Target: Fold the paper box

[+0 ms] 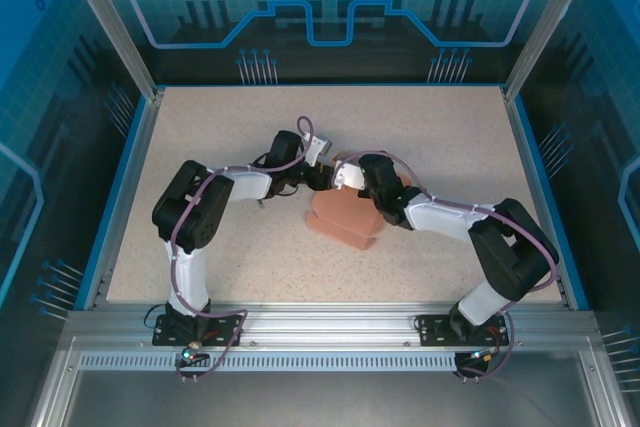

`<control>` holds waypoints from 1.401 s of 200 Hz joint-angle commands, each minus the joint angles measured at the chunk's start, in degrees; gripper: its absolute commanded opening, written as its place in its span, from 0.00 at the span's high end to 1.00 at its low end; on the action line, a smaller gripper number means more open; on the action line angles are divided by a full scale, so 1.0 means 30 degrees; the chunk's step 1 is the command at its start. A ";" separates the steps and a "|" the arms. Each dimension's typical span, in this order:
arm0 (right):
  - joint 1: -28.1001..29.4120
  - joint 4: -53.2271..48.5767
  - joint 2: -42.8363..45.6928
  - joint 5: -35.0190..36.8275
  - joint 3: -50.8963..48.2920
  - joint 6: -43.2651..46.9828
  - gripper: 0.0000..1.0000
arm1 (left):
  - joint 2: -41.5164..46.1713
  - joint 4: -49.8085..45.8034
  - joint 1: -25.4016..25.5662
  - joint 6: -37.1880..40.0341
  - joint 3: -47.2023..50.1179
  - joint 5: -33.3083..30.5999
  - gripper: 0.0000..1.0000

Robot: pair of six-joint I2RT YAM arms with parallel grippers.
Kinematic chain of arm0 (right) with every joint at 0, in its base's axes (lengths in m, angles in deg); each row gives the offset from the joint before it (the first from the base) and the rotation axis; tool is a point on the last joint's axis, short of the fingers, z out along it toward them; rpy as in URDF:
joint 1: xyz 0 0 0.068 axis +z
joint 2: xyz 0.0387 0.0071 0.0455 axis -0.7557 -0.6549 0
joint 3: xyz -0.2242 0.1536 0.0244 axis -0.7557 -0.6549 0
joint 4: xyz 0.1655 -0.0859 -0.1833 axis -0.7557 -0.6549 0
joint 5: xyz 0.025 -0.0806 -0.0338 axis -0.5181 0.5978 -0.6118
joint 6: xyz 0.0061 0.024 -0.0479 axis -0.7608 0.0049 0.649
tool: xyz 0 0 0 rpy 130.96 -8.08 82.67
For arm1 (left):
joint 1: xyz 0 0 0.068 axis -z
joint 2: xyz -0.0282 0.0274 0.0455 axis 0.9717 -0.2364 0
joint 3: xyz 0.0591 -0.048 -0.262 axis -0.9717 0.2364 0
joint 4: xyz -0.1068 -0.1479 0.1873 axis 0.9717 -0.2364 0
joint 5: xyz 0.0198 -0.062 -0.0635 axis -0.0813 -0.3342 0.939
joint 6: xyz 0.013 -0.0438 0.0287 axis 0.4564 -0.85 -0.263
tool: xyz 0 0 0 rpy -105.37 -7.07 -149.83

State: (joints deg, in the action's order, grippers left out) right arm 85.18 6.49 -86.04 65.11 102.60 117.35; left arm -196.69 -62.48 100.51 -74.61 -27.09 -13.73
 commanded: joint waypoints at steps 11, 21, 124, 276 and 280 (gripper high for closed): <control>0.0565 -0.1274 0.0225 -0.0506 -0.0352 -0.0134 0.98 | 0.0930 0.0308 0.0001 0.0466 0.0139 -0.0250 0.45; 0.0613 -0.1389 0.0411 -0.0701 -0.0352 -0.0361 0.98 | 0.0916 0.0595 0.0009 0.0158 0.0237 -0.0510 0.45; 0.0917 -0.2113 0.0861 -0.1029 -0.0367 -0.1081 0.98 | 0.0714 0.1708 0.0156 -0.0988 0.0205 -0.0979 0.34; 0.0778 -0.2539 0.0831 -0.0894 0.0118 -0.1813 0.99 | 0.1004 0.0505 0.0843 -0.0426 0.0923 -0.6072 0.61; 0.0771 -0.2582 0.0831 -0.0903 0.0165 -0.1836 0.99 | 0.1018 0.0518 0.0922 -0.0479 0.0933 -0.6324 0.63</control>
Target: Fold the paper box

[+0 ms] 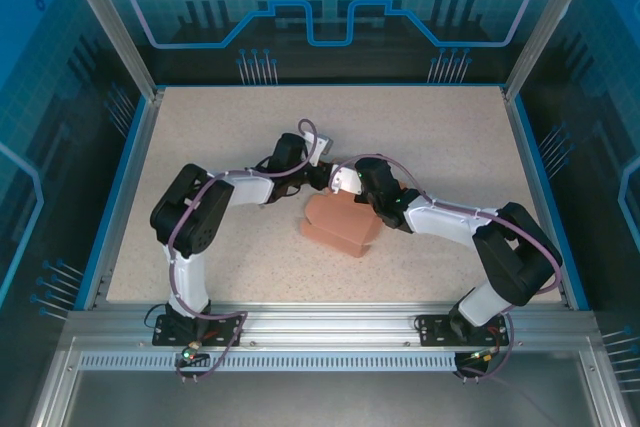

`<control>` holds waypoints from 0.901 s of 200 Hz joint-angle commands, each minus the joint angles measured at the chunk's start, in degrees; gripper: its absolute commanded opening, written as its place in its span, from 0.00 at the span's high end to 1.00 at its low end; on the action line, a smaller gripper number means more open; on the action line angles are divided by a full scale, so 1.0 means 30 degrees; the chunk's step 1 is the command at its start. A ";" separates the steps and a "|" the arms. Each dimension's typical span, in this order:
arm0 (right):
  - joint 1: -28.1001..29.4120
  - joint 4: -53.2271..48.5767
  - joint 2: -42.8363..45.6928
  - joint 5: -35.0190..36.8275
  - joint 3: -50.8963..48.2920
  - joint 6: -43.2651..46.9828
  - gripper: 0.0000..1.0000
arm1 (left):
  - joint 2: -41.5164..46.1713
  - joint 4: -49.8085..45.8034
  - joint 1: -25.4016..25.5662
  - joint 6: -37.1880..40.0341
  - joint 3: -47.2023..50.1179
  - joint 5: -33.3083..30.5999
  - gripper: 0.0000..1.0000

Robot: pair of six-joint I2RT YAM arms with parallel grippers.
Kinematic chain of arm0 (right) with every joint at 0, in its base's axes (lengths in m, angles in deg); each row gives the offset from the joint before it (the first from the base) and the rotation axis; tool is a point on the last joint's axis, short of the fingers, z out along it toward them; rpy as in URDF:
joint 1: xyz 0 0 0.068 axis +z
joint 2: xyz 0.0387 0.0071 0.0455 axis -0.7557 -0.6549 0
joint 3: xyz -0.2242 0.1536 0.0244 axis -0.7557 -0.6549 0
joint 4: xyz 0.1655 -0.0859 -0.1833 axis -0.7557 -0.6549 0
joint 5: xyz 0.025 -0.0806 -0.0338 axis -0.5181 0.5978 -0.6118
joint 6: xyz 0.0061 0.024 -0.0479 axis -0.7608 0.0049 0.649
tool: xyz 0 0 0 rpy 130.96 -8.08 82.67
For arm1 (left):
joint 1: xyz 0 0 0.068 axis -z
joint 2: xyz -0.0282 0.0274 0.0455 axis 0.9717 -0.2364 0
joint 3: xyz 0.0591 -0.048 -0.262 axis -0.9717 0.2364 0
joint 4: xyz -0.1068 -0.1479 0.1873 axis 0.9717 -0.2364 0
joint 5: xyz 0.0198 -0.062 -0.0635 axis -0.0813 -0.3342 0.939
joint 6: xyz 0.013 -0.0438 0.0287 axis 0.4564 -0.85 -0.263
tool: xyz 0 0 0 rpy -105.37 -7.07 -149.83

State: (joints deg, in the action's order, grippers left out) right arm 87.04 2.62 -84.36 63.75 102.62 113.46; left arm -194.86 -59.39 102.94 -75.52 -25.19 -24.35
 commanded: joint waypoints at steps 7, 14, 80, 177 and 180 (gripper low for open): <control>0.0173 -0.1379 0.0241 -0.0480 0.0139 -0.0640 0.99 | 0.0435 -0.0433 0.0238 -0.0305 0.0369 -0.3248 0.65; 0.0151 -0.1420 0.0241 -0.0487 0.0143 -0.0719 0.99 | 0.0479 -0.0243 0.0328 -0.0494 0.0456 -0.3690 0.66; 0.0291 -0.1574 0.0475 -0.0720 0.0053 -0.1451 0.98 | 0.0410 0.0490 0.0942 -0.2213 0.0542 -0.6193 0.83; 0.0412 -0.1118 0.1017 -0.1038 -0.0701 -0.2421 0.98 | -0.0018 -0.1759 0.2270 -0.3114 -0.0581 -1.2565 0.90; 0.0415 -0.1085 0.1030 -0.1021 -0.0710 -0.2429 0.98 | -0.0005 -0.1871 0.2300 -0.3113 -0.0631 -1.2810 0.91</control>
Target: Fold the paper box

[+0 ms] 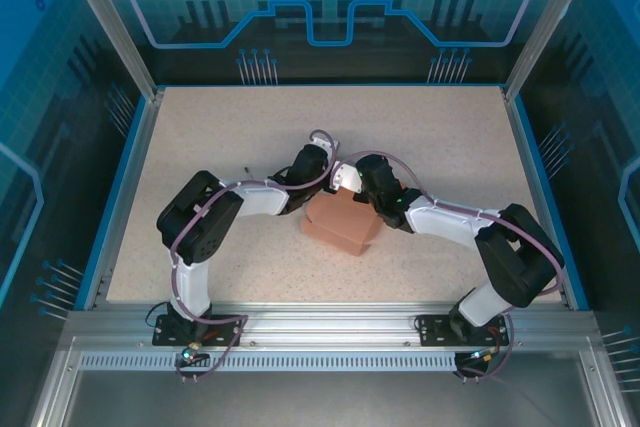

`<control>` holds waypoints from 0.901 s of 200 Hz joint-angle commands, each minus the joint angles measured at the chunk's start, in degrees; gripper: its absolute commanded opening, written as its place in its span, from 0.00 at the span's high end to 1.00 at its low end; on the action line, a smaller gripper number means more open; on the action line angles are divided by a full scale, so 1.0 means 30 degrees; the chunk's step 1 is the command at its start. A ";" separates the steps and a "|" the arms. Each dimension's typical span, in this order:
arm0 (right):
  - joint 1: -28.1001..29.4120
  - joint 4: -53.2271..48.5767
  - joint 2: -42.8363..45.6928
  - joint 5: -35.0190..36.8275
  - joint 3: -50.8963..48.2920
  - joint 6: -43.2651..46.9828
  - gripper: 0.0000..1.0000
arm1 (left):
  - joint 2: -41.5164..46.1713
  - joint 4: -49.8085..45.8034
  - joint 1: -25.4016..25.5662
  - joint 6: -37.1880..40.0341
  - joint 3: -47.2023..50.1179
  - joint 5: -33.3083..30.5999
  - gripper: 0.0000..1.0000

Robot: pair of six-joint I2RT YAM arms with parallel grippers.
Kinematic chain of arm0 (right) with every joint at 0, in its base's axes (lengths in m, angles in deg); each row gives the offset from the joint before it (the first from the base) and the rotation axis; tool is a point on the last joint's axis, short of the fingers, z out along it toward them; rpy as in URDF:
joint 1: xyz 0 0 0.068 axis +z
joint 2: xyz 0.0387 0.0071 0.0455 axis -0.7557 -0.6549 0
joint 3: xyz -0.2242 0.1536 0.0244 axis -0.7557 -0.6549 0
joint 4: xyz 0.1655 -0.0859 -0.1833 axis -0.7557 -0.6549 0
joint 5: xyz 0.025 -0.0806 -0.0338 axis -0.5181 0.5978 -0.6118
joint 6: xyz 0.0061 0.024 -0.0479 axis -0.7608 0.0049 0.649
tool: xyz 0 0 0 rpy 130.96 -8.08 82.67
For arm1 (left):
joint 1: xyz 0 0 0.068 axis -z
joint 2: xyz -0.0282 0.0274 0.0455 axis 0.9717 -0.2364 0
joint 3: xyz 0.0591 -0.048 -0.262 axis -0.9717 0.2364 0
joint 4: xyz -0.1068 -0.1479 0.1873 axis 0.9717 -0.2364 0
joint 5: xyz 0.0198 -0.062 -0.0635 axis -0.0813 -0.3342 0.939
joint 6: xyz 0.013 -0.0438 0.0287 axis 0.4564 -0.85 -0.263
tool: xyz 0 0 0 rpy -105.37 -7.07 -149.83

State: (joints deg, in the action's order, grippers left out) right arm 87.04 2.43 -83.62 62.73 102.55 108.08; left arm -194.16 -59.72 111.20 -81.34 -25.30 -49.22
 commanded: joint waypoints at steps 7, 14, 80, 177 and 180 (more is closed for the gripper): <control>0.0398 -0.0962 0.0835 -0.0718 -0.0770 -0.0709 0.99 | -0.0262 -0.1924 -0.0378 -0.1202 -0.0638 -0.5019 0.91; 0.0395 -0.0969 0.0886 -0.0810 -0.0805 -0.0854 0.99 | -0.0296 -0.2021 -0.0303 -0.1218 -0.0682 -0.5412 0.91; 0.0245 -0.0438 0.0844 -0.0341 -0.0908 -0.1703 1.00 | -0.0272 -0.0142 -0.0357 -0.0765 0.0048 -0.2719 0.82; -0.0142 -0.0439 0.0556 0.0324 -0.0544 -0.2186 1.00 | 0.0785 0.0644 -0.0400 0.0056 0.1459 0.0455 0.53; -0.0142 -0.0448 0.0536 0.0276 -0.0521 -0.2172 1.00 | 0.0788 0.0656 -0.0403 0.0056 0.1513 0.0460 0.52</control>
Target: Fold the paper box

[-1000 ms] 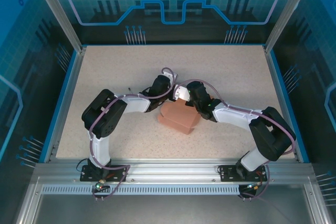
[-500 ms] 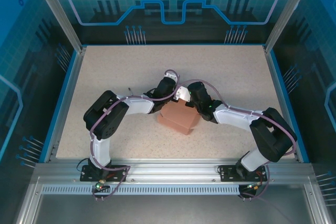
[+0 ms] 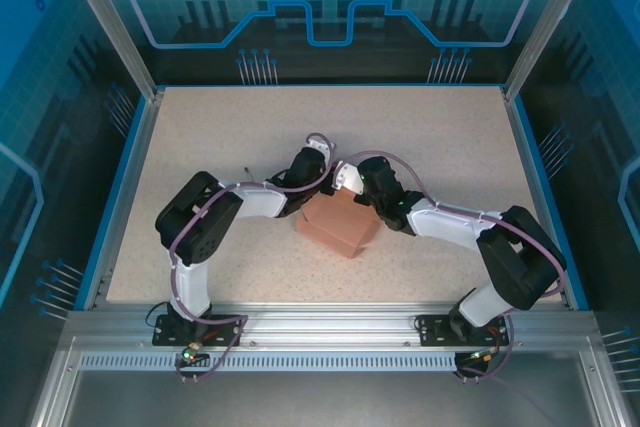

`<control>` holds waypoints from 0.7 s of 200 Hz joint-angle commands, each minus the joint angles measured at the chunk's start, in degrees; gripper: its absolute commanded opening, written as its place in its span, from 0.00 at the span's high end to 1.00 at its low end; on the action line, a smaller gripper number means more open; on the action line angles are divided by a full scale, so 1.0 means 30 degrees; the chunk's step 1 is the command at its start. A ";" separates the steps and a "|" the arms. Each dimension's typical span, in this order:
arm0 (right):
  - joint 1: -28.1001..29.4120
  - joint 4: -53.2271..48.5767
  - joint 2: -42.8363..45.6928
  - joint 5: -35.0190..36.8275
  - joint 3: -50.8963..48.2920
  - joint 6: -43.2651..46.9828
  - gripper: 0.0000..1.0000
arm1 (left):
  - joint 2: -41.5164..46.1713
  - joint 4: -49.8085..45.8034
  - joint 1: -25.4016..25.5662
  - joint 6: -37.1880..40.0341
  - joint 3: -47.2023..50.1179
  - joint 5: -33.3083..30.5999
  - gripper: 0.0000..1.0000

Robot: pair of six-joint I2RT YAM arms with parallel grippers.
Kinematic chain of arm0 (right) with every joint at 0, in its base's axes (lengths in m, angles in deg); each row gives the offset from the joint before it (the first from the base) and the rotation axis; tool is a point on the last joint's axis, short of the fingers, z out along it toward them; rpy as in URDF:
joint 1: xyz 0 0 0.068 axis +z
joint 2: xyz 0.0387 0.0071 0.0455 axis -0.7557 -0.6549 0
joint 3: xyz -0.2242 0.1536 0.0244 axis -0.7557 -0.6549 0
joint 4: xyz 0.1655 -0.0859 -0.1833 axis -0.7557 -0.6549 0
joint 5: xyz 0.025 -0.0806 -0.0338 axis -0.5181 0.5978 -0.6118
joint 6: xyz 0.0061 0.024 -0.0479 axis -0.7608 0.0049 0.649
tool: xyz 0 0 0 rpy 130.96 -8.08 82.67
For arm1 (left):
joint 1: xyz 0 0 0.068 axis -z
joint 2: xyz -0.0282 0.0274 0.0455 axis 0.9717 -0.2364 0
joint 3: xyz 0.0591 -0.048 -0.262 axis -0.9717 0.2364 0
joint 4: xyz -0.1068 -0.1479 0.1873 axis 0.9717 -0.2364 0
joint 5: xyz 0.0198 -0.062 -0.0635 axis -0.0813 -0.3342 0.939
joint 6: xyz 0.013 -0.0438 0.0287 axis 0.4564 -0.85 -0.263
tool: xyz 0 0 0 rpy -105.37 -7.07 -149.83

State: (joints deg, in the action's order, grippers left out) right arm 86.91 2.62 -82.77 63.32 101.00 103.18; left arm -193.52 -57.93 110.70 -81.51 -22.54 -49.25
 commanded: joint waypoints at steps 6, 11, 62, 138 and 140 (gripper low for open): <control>-0.0098 -0.0548 0.0215 0.0092 0.0056 -0.0549 1.00 | 0.0584 0.0060 -0.0230 0.0164 0.0639 0.0519 0.51; -0.0098 -0.0551 0.0185 0.0083 0.0088 -0.0533 1.00 | 0.0603 0.0033 -0.0212 0.0187 0.0684 0.0575 0.50; -0.0179 -0.0519 0.0091 0.0171 0.0210 -0.0491 1.00 | 0.0928 0.0119 -0.0222 0.0398 0.1262 0.1068 0.42; -0.0217 -0.0637 0.0178 -0.0038 0.0196 -0.0441 1.00 | -0.0021 -0.0026 -0.0419 0.0495 0.0922 0.0475 0.52; -0.0216 -0.0629 0.0178 -0.0046 0.0213 -0.0457 1.00 | -0.0048 -0.0027 -0.0428 0.0480 0.0915 0.0452 0.53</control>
State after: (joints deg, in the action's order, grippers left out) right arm 86.78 2.41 -82.77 63.32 101.02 103.12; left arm -192.87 -57.97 110.32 -80.88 -19.07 -47.15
